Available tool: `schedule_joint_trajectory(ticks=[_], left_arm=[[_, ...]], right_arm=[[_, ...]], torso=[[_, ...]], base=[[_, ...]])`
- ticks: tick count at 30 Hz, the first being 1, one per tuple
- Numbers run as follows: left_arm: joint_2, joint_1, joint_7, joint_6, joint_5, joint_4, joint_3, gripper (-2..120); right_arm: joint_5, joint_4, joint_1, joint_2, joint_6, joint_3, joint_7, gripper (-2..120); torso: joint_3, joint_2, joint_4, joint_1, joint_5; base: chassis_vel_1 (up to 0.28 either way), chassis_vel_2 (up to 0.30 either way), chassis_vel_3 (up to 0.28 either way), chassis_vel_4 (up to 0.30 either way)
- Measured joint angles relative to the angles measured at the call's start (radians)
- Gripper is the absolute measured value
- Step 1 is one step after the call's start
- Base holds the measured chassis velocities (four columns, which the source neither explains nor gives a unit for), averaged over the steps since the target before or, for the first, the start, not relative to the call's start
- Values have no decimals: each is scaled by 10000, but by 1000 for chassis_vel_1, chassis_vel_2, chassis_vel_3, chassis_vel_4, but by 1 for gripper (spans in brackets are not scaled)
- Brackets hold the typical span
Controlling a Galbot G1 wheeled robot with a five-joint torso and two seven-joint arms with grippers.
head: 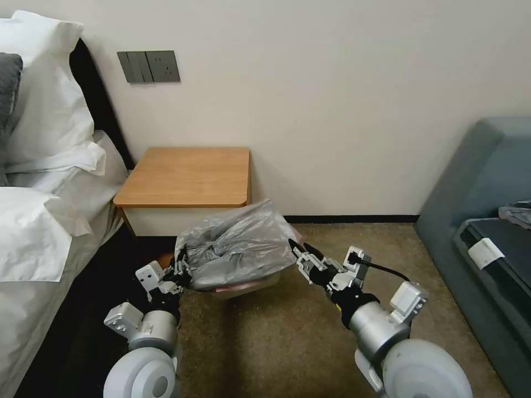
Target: Pick up the garbage bag from the table and place it over the trash can.
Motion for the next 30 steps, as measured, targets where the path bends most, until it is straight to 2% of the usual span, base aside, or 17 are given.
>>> schedule_joint_trajectory(ticks=[1, 2, 5, 11, 13, 17, 26, 28, 30], left_arm=[[6, 28, -1, -1, -13, -41, -2, 8], [6, 28, -1, -1, -13, -41, -2, 8], [10, 157, 9, 0, -25, -233, 38, 8], [38, 296, 49, -1, -131, -377, 63, 8], [27, 323, 52, 20, -309, -451, 59, 8], [-28, 311, -51, 212, -1030, -584, 28, 8], [-87, 318, -89, 539, -1744, -707, -75, 8], [-89, 324, -61, 570, -1776, -706, -82, 8], [-108, 325, -17, 593, -1809, -682, -83, 8]], right_arm=[[-2, 6, 7, 23, 159, 5, -62, 69], [-2, 6, 7, 23, 159, 5, -62, 69], [-44, -508, 619, 160, 525, 88, -770, 86], [-199, -1386, 1191, 458, 775, 23, -1858, 99], [-281, -1861, 1329, 608, 1013, -5, -2539, 100], [-284, -2270, 1396, 813, 1435, -6, -3025, 100], [358, -2653, 1481, 950, 1800, 86, -3492, 100], [544, -2636, 1501, 1014, 1803, 81, -3481, 97], [716, -2622, 1519, 1150, 1801, 76, -3480, 89]], torso=[[0, 0, 0, 0, 0], [0, 0, 0, 0, 0], [0, 0, 1, 0, 2], [0, 0, 1, 0, 0], [0, 0, 2, 0, 1], [0, 0, 1, 0, 0], [0, 0, 1, 0, 1], [0, 0, 1, 0, 0], [0, 0, 0, 0, 1]], base=[[0, 0, 0, 0], [0, 0, 0, 0], [0, 0, 0, 0], [0, 0, 0, 0], [0, 0, 0, 0], [0, 0, 0, 0], [0, 0, 0, 0], [0, 0, 0, 0], [0, 0, 0, 0]])
